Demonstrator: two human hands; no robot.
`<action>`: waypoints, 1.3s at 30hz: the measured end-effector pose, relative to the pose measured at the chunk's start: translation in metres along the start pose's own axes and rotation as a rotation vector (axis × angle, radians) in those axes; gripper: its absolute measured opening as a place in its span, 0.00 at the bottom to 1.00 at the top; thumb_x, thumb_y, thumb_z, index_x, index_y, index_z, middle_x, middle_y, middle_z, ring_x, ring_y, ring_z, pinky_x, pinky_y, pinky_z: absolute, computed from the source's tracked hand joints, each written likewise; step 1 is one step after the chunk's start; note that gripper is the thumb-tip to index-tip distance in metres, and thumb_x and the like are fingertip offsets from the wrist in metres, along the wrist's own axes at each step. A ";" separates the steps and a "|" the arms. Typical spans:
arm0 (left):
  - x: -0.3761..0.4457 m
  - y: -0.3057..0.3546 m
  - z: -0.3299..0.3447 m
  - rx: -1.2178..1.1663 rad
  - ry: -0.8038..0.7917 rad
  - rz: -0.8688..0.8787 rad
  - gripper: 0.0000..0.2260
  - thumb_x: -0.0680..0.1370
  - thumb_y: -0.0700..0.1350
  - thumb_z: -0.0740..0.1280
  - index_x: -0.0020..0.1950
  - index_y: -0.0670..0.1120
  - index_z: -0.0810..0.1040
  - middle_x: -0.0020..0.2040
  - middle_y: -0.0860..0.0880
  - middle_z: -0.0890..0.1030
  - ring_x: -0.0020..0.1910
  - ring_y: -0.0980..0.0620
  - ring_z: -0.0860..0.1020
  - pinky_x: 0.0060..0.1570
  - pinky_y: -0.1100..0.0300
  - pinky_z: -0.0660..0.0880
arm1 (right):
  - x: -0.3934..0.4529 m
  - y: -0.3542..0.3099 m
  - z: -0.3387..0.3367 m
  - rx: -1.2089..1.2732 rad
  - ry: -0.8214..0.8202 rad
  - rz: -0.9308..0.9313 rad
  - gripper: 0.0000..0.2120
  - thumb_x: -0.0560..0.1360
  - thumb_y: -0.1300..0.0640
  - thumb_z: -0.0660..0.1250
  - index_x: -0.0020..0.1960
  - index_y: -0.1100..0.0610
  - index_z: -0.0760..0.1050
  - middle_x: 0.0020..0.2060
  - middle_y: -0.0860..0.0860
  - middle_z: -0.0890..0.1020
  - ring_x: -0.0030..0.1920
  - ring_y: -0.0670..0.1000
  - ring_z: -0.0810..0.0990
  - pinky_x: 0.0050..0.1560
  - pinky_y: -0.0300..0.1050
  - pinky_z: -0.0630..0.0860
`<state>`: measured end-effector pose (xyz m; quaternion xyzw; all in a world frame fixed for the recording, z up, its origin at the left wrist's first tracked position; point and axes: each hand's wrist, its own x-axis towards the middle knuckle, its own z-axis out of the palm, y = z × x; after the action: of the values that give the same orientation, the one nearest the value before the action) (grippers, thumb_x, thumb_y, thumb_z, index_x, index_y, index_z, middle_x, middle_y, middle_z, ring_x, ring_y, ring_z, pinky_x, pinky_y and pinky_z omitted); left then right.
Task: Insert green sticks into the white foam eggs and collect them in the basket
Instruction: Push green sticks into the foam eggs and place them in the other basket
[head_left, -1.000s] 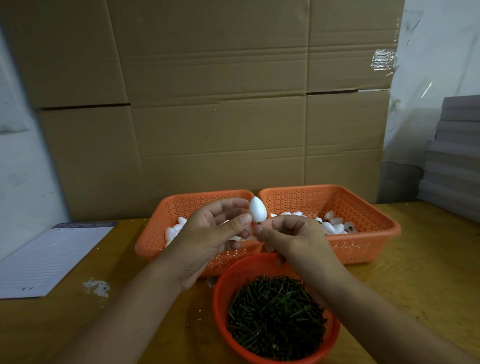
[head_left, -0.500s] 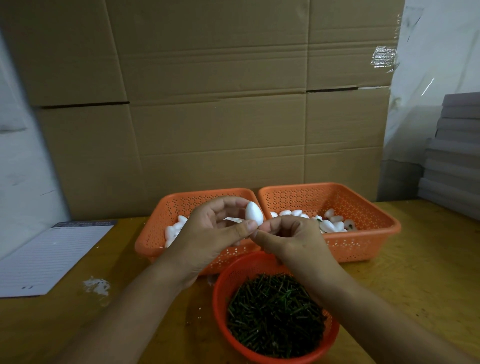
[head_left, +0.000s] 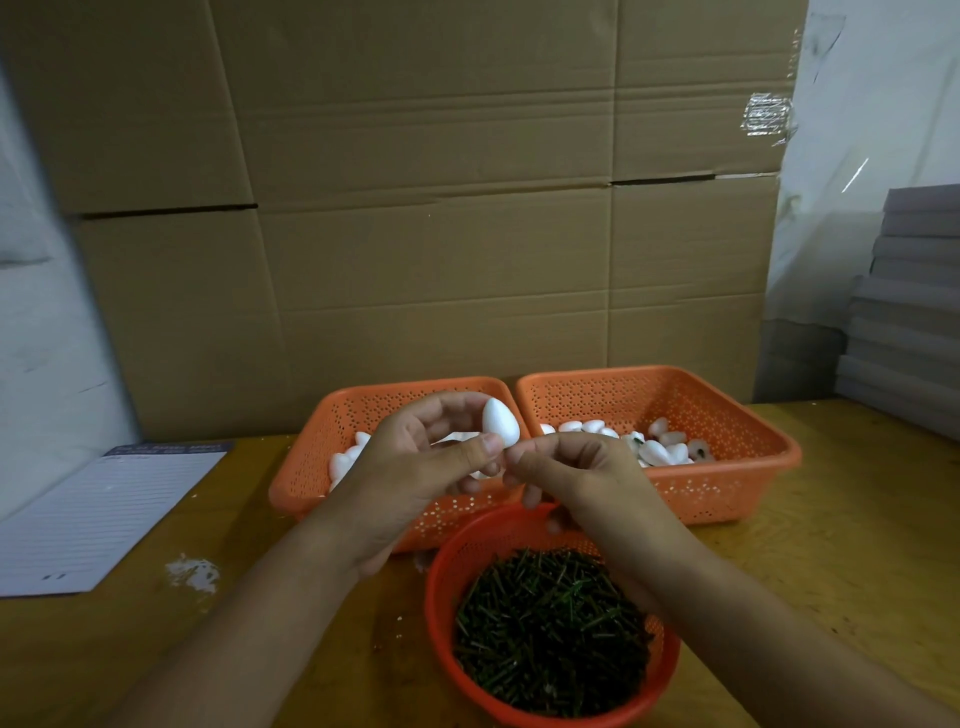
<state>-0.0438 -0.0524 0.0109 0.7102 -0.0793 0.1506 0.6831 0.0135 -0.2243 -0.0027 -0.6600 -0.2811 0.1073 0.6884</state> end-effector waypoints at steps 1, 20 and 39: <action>0.000 0.000 0.000 -0.012 -0.003 0.001 0.10 0.72 0.44 0.74 0.53 0.54 0.84 0.50 0.49 0.85 0.43 0.53 0.82 0.42 0.61 0.78 | 0.001 0.000 -0.001 0.001 0.002 0.007 0.08 0.77 0.56 0.71 0.44 0.60 0.84 0.34 0.48 0.84 0.33 0.43 0.78 0.30 0.35 0.72; 0.001 -0.004 0.002 0.035 0.022 0.043 0.15 0.72 0.48 0.72 0.58 0.47 0.81 0.46 0.47 0.85 0.42 0.53 0.81 0.41 0.61 0.79 | 0.000 -0.002 -0.002 -0.021 0.001 -0.007 0.07 0.78 0.58 0.69 0.43 0.59 0.83 0.30 0.45 0.82 0.32 0.41 0.77 0.30 0.35 0.71; 0.019 -0.016 -0.025 -0.148 0.352 -0.169 0.10 0.83 0.43 0.61 0.54 0.48 0.83 0.46 0.47 0.86 0.37 0.50 0.83 0.32 0.59 0.77 | 0.019 0.000 -0.024 0.323 0.092 0.201 0.10 0.82 0.56 0.63 0.46 0.55 0.80 0.37 0.48 0.82 0.30 0.42 0.76 0.25 0.34 0.69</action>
<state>-0.0239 -0.0245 0.0025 0.6251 0.0902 0.2083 0.7468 0.0413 -0.2346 0.0028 -0.5699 -0.1613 0.1890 0.7832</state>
